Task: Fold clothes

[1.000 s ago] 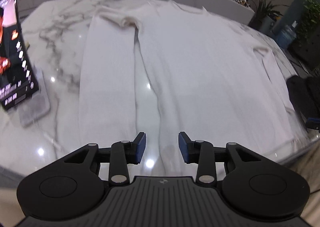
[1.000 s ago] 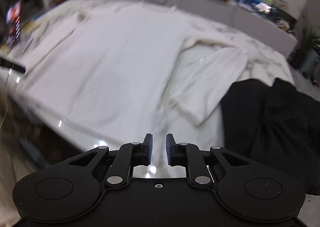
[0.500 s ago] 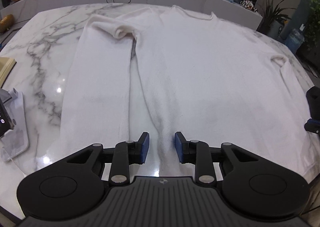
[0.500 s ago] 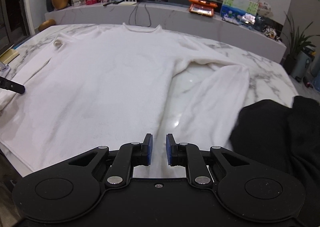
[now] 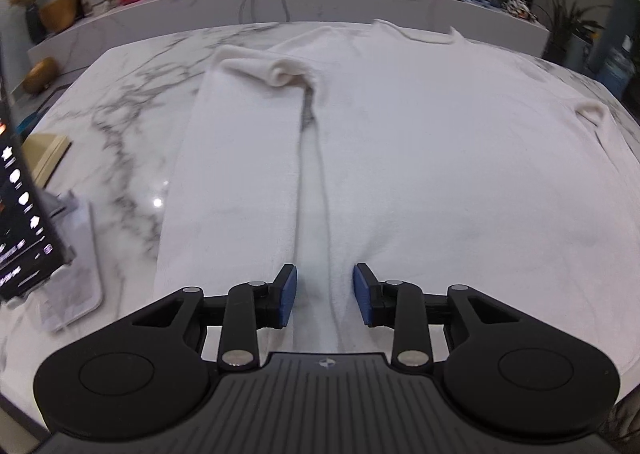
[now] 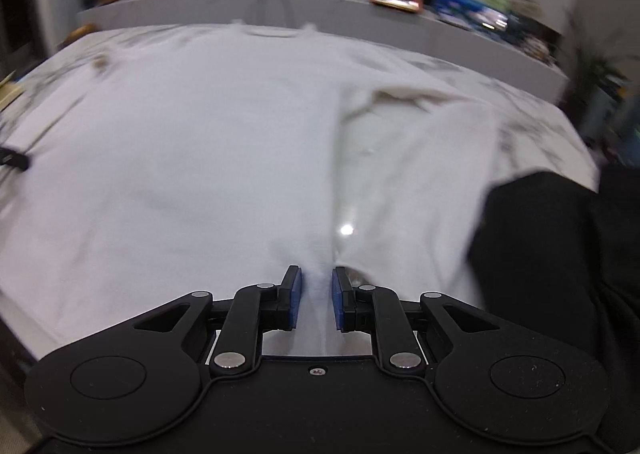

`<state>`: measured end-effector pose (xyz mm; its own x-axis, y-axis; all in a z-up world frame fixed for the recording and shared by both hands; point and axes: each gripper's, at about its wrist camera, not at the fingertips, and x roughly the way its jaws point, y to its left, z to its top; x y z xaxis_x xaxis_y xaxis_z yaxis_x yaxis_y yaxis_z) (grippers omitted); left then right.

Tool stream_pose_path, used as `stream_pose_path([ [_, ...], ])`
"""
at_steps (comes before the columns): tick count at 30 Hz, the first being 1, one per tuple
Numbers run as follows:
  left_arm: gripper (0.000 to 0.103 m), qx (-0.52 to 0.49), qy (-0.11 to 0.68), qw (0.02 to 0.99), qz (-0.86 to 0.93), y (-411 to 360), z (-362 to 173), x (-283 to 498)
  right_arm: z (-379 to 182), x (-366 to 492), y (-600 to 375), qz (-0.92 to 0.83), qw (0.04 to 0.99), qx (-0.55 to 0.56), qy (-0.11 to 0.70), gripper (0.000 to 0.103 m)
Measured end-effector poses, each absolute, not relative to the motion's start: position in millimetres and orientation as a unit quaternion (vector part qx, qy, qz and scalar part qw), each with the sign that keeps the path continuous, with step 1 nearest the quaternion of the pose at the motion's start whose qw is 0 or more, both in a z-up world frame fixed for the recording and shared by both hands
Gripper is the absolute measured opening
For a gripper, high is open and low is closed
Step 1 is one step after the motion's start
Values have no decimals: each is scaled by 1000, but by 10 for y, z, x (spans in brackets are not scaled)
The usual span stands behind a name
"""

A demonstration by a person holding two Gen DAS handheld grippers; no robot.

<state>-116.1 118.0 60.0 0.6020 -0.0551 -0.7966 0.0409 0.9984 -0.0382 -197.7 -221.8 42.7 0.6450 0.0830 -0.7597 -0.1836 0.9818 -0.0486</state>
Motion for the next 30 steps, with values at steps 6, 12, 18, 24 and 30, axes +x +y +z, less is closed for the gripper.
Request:
stream_pose_path([
  [6, 30, -14, 436, 899, -32, 1192, 630, -1195, 499, -2071, -2326, 53, 921, -42, 384, 17],
  [12, 31, -6, 418, 908, -13, 1178, 684, -1217, 463, -2049, -2205, 78, 916, -55, 389, 18],
  [18, 38, -7, 409, 912, 41, 1359, 718, -1249, 448, -2048, -2142, 91, 915, -58, 390, 18],
  [24, 38, -47, 419, 905, 61, 1591, 693, -1231, 456, -2062, -2091, 102, 915, -62, 385, 18],
  [30, 41, -93, 423, 899, 63, 1792, 696, -1269, 474, -2077, -2067, 108, 917, -65, 378, 19],
])
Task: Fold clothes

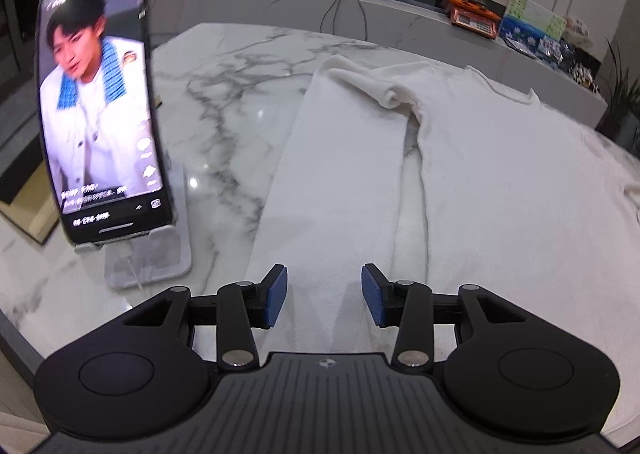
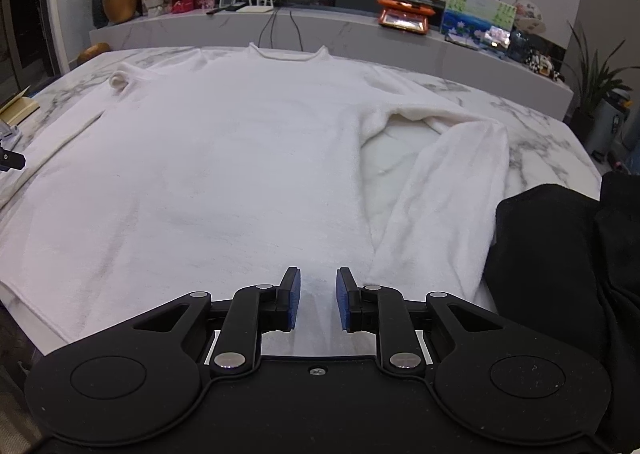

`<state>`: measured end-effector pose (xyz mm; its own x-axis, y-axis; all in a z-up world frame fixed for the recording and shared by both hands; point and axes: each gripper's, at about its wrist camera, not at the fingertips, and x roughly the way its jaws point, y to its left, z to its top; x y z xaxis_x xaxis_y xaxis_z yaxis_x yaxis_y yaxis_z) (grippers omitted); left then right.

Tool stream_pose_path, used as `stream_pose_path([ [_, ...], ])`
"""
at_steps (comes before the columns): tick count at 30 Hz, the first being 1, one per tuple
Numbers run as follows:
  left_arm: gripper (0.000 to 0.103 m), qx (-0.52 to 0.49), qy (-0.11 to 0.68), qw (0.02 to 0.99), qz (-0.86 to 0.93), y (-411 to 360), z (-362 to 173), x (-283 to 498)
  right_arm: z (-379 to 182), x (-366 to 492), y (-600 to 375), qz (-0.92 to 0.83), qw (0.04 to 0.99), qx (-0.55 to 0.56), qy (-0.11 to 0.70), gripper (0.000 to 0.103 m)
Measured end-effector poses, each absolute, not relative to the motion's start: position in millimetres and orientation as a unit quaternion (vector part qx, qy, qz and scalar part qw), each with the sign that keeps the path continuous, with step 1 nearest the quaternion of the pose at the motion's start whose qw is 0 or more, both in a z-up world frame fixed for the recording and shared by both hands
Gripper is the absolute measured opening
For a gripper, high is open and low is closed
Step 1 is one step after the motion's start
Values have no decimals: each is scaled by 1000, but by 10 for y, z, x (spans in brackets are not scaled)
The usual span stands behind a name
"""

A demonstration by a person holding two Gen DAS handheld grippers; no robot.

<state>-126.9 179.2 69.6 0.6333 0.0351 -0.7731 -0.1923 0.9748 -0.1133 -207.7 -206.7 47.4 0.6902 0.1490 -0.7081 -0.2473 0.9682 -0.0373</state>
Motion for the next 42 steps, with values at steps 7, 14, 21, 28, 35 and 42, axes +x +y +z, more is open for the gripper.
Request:
stream_pose_path([
  [7, 47, -120, 439, 886, 94, 1958, 639, -1291, 481, -2075, -2049, 112, 918, -64, 375, 19],
  [14, 36, -109, 444, 884, 100, 1950, 619, -1320, 486, -2088, -2020, 119, 919, -66, 371, 19],
  [21, 4, -130, 439, 886, 74, 1976, 659, -1295, 485, -2098, -1999, 123, 918, -67, 371, 19],
  [28, 4, -129, 398, 907, 47, 1993, 1182, -1111, 474, -2075, -1962, 130, 915, -69, 376, 19],
  [35, 4, -107, 338, 935, 30, 2081, 2072, -793, 469, -2035, -1925, 142, 912, -66, 379, 19],
  [42, 4, -67, 321, 944, 34, 2145, 2672, -301, 611, -1747, -1784, 193, 895, -66, 397, 19],
])
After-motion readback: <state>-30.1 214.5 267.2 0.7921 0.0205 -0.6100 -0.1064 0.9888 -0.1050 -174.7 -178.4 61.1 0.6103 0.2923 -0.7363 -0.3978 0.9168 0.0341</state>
